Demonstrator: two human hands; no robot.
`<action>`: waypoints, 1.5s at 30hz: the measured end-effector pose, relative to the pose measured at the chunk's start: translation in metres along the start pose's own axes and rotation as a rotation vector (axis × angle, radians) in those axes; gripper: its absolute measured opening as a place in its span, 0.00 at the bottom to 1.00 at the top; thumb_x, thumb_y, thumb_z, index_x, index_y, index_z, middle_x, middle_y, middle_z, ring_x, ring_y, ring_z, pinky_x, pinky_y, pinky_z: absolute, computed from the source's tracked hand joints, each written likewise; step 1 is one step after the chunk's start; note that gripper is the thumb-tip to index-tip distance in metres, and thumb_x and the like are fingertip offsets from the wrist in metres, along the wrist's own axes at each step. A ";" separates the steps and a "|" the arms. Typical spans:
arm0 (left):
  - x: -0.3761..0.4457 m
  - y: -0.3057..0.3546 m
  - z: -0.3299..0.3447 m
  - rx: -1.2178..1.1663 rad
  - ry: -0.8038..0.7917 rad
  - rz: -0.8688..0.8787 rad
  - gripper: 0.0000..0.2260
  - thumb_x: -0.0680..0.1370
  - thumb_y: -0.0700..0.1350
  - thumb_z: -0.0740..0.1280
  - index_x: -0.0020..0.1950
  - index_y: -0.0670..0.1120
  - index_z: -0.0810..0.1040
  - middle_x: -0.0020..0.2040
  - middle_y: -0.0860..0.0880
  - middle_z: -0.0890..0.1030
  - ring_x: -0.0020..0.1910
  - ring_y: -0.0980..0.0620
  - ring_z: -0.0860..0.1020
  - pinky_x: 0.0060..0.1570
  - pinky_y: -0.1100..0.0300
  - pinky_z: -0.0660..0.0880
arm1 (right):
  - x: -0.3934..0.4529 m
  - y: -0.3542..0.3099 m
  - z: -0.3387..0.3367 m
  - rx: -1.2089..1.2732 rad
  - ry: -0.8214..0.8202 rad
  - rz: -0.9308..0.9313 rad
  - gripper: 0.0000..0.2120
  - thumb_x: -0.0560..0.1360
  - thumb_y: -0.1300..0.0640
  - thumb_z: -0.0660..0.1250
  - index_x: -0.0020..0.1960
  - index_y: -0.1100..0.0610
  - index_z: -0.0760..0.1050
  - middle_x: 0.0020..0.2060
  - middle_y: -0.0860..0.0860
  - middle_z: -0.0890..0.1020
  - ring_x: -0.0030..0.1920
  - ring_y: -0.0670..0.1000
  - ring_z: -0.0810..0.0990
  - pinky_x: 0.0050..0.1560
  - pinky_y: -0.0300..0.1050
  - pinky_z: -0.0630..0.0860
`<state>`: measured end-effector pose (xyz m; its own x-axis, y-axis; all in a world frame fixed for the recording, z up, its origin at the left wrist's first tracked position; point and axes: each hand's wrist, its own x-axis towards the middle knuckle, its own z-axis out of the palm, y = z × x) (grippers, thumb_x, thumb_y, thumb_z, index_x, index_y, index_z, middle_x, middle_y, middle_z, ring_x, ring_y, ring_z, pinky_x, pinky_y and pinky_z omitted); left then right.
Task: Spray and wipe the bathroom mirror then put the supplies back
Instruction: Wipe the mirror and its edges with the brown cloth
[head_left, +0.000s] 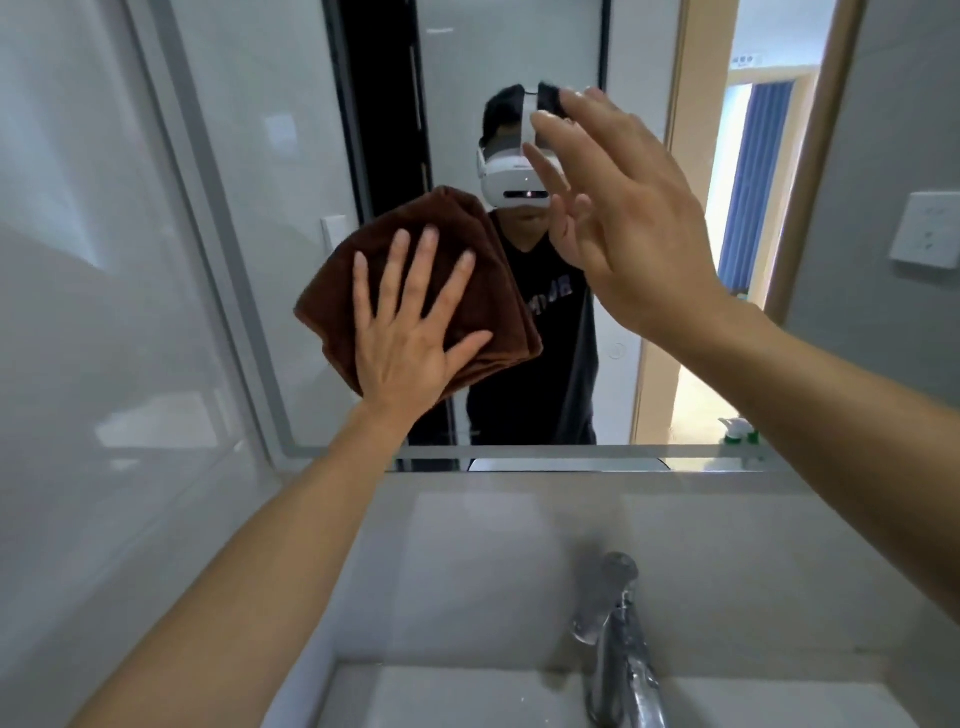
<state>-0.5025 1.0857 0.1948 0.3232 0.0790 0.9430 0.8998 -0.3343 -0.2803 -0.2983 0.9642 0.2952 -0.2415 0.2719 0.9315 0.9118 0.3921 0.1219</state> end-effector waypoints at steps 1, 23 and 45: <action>-0.020 0.006 0.005 -0.008 -0.007 -0.012 0.32 0.79 0.66 0.63 0.78 0.52 0.65 0.79 0.41 0.63 0.78 0.38 0.61 0.74 0.32 0.54 | -0.003 0.001 0.002 -0.001 -0.002 0.003 0.25 0.80 0.65 0.56 0.77 0.56 0.66 0.76 0.55 0.67 0.78 0.55 0.61 0.77 0.53 0.60; 0.150 0.138 -0.005 -0.074 -0.057 0.230 0.33 0.79 0.65 0.58 0.81 0.54 0.55 0.82 0.44 0.55 0.81 0.42 0.52 0.76 0.34 0.45 | -0.015 0.075 -0.061 -0.103 0.096 0.156 0.26 0.78 0.61 0.60 0.76 0.55 0.66 0.77 0.53 0.66 0.79 0.53 0.59 0.78 0.52 0.58; 0.129 0.205 0.018 -0.244 -0.029 0.630 0.37 0.71 0.60 0.73 0.77 0.49 0.68 0.79 0.40 0.63 0.78 0.35 0.57 0.75 0.34 0.42 | -0.076 0.135 -0.127 -0.263 -0.009 0.283 0.29 0.78 0.62 0.60 0.79 0.51 0.61 0.78 0.52 0.63 0.79 0.53 0.59 0.78 0.53 0.56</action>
<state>-0.2718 1.0441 0.2555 0.7754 -0.1764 0.6063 0.4458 -0.5272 -0.7234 -0.1142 0.8846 0.2844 0.0304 0.3457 0.9379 0.9965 0.0621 -0.0552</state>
